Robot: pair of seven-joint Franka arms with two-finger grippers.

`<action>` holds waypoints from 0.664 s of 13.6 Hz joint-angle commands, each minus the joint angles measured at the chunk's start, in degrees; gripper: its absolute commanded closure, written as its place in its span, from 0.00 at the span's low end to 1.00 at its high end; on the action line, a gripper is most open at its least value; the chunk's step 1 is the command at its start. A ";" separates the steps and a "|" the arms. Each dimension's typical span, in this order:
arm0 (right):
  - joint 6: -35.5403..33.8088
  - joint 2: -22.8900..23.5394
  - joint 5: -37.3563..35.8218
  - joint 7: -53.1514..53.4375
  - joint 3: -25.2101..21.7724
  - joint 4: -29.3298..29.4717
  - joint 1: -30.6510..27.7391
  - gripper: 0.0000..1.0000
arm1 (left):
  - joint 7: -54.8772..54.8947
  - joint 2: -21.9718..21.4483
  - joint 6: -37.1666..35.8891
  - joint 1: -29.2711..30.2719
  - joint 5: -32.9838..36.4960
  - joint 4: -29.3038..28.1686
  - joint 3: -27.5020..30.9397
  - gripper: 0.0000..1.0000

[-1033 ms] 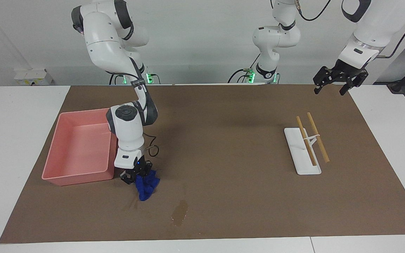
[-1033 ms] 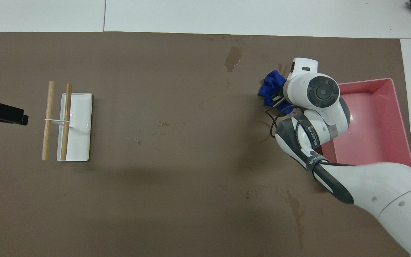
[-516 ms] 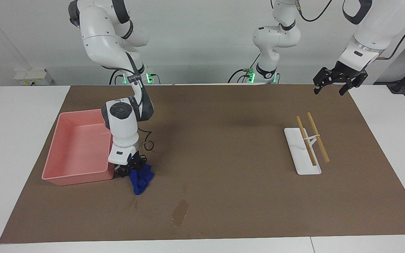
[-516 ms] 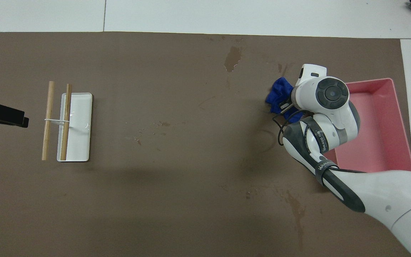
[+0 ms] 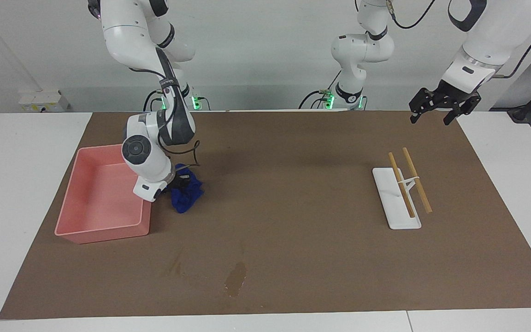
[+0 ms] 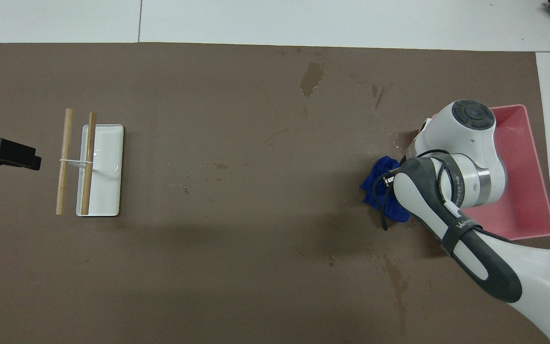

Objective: Wipe water with towel using both arms
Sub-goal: 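Move the towel with the right gripper over the pink bin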

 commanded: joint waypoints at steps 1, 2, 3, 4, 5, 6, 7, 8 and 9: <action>-1.33 -4.04 3.94 -0.44 0.90 -5.14 -2.04 1.00 | -0.52 0.02 -0.96 -0.84 0.49 0.05 0.76 0.00; -2.81 -5.45 3.95 -0.09 0.90 -5.16 -1.61 1.00 | -0.43 0.02 -0.96 -1.02 0.58 -0.04 0.59 0.00; -4.47 -7.11 3.95 0.78 0.90 -4.55 -1.43 1.00 | -0.52 -0.07 -1.05 -1.02 0.49 -0.13 0.50 0.00; -6.58 -8.96 3.95 1.66 0.98 -3.50 -1.25 1.00 | -0.43 -0.07 -1.05 -1.02 0.49 -0.21 0.50 0.00; -9.99 -10.02 3.95 2.45 1.07 -1.75 -1.16 1.00 | -0.43 -0.07 -1.05 -0.84 0.49 -0.22 0.58 0.00; -13.86 -10.47 3.86 2.81 1.07 0.97 -1.25 1.00 | -0.43 -0.07 -1.05 -0.67 0.58 -0.30 0.58 0.00; -17.29 -11.08 3.34 2.72 1.07 3.87 -1.34 1.00 | -0.52 -0.07 -1.05 -0.67 0.49 -0.39 0.58 0.00; -19.76 -12.39 2.90 2.38 0.90 6.16 -1.43 1.00 | -0.43 -0.07 -1.05 -0.67 0.58 -0.39 0.58 0.00; -21.44 -13.88 2.03 2.11 0.72 7.83 -1.60 1.00 | -0.43 -0.07 -1.05 -0.75 0.58 -0.39 0.58 0.00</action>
